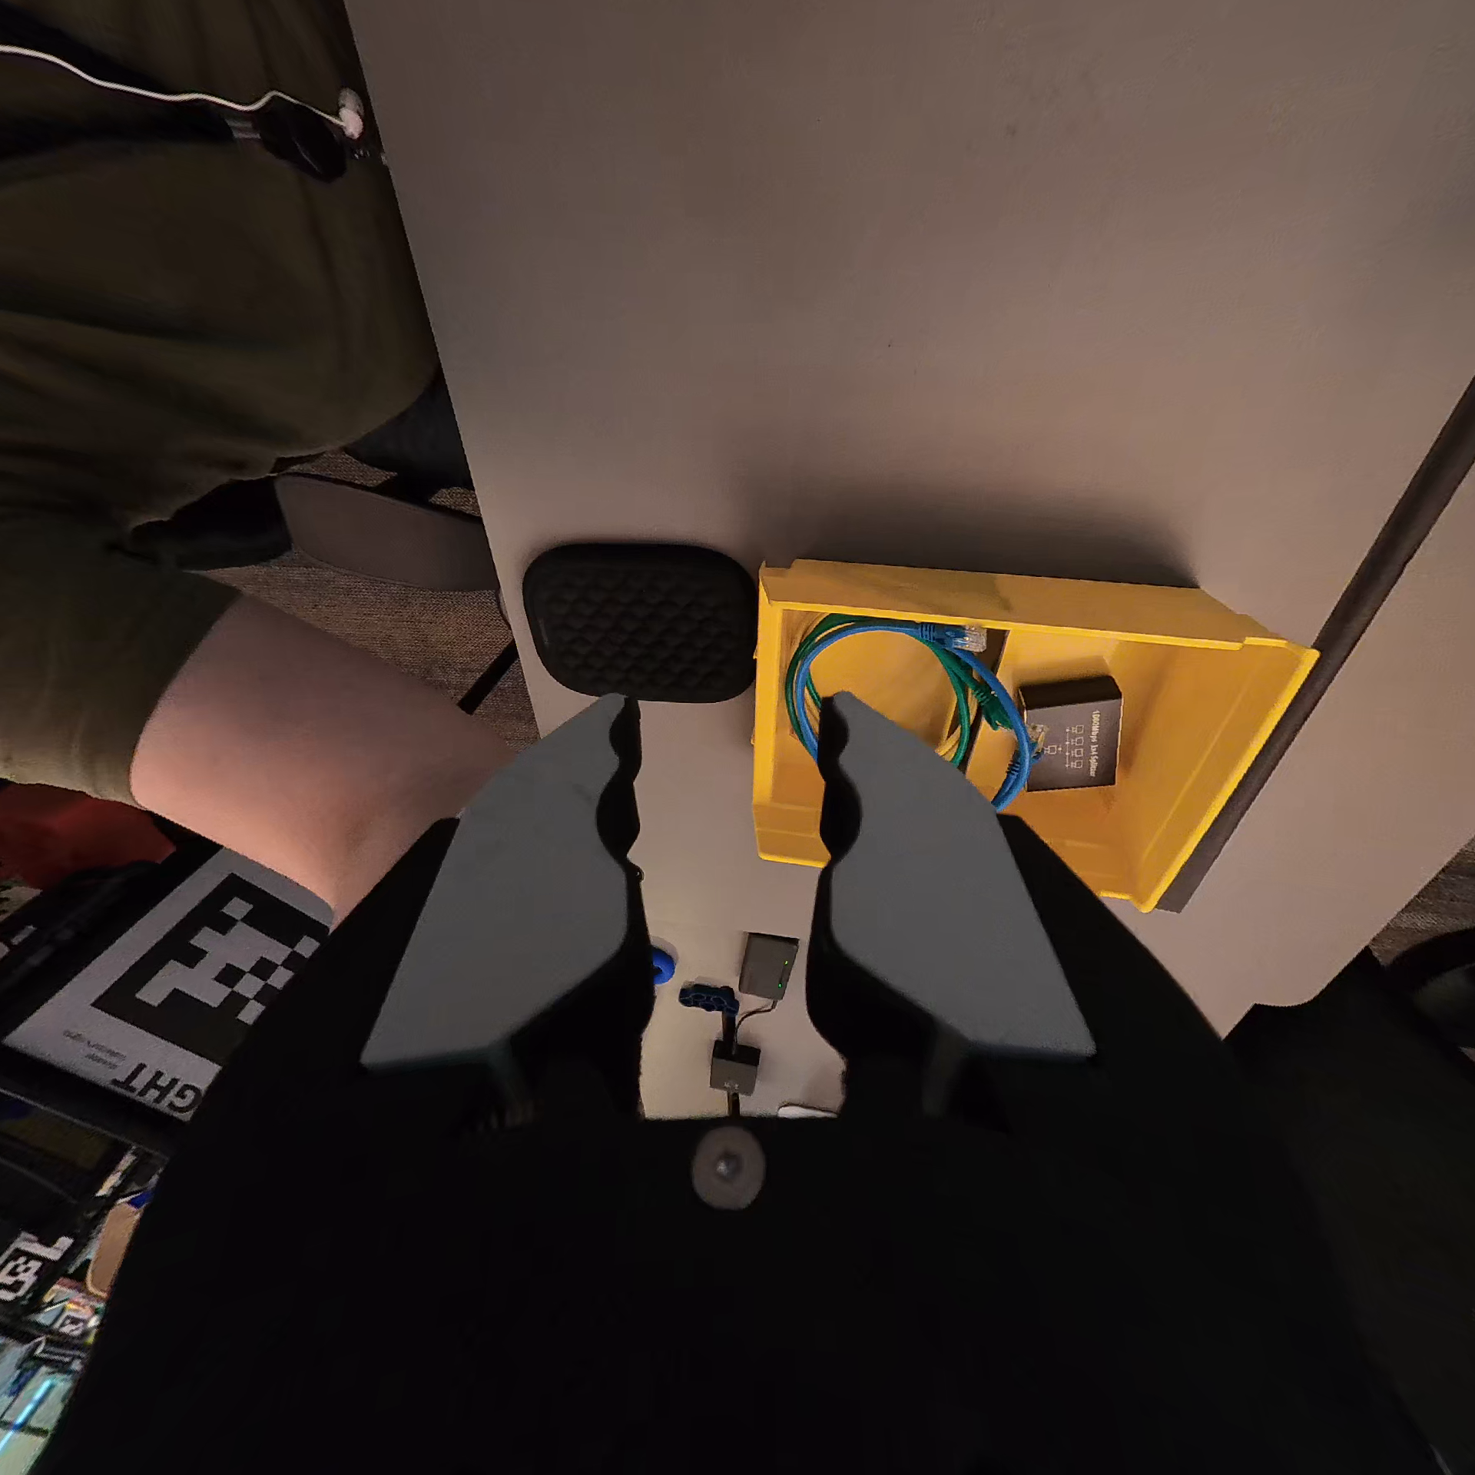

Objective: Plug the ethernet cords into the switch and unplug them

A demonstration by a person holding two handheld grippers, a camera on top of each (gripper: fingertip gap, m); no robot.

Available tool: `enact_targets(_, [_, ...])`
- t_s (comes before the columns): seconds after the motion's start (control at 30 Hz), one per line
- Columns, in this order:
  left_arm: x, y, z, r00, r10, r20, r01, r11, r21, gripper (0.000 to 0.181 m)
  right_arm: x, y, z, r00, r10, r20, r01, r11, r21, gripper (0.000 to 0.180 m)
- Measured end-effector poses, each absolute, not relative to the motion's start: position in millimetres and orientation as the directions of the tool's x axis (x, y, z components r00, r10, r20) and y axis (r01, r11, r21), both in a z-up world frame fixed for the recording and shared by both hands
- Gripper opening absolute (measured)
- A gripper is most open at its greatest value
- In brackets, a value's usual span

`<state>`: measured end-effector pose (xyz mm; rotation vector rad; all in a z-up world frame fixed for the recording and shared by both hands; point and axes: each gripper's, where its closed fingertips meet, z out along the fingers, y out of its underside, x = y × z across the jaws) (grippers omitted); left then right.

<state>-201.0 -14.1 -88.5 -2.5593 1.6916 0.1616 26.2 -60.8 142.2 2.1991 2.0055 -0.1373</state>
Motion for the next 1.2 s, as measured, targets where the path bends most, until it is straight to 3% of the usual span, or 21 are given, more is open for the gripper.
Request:
enact_targets(0.4, [-200.4,-12.7,-90.1,0.386,-0.912,-0.136,-0.921,-0.39,0.008,0.09,52.0,-45.9,136.4,0.231,0.969,-0.085,0.958,-0.211,0.193,0.042])
enact_targets(0.57, [-199.4,-13.8,-92.1,0.376,-0.916,-0.137,-0.924,-0.382,0.018,0.09,55.2,-41.3,132.1,0.243,0.969,-0.048,0.957,-0.232,0.175,0.035])
enact_targets(0.7, [-195.5,-12.0,-92.4,0.365,-0.92,-0.144,-0.929,-0.37,0.011,0.09,88.9,-52.5,126.1,0.375,0.924,-0.073,0.913,-0.355,0.201,0.034])
enact_targets(0.83, [-189.5,-12.9,-92.1,0.344,-0.928,-0.143,-0.938,-0.348,0.002,0.09,184.3,-64.9,134.8,0.711,0.703,-0.006,0.68,-0.687,0.256,0.034])
enact_targets(0.93, [-185.6,-13.3,-91.7,0.332,-0.931,-0.148,-0.942,-0.336,-0.003,0.09,273.1,-85.3,150.4,0.923,0.364,0.124,0.323,-0.908,0.266,0.035])
enact_targets(1.03, [-184.3,-15.1,-92.4,0.322,-0.934,-0.155,-0.945,-0.326,0.006,0.09,341.1,-111.7,162.8,0.977,0.019,0.214,-0.031,-0.973,0.229,0.035])
enact_targets(1.1, [-183.5,-16.2,-93.4,0.32,-0.935,-0.154,-0.945,-0.326,0.01,0.091,349.2,-129.2,154.3,0.991,-0.08,0.103,-0.103,-0.966,0.239,0.04])
enact_targets(1.2, [-180.7,-15.4,-94.7,0.316,-0.935,-0.161,-0.947,-0.322,0.01,0.091,351.1,-168.3,130.6,0.996,-0.072,-0.057,-0.048,-0.936,0.348,0.053])
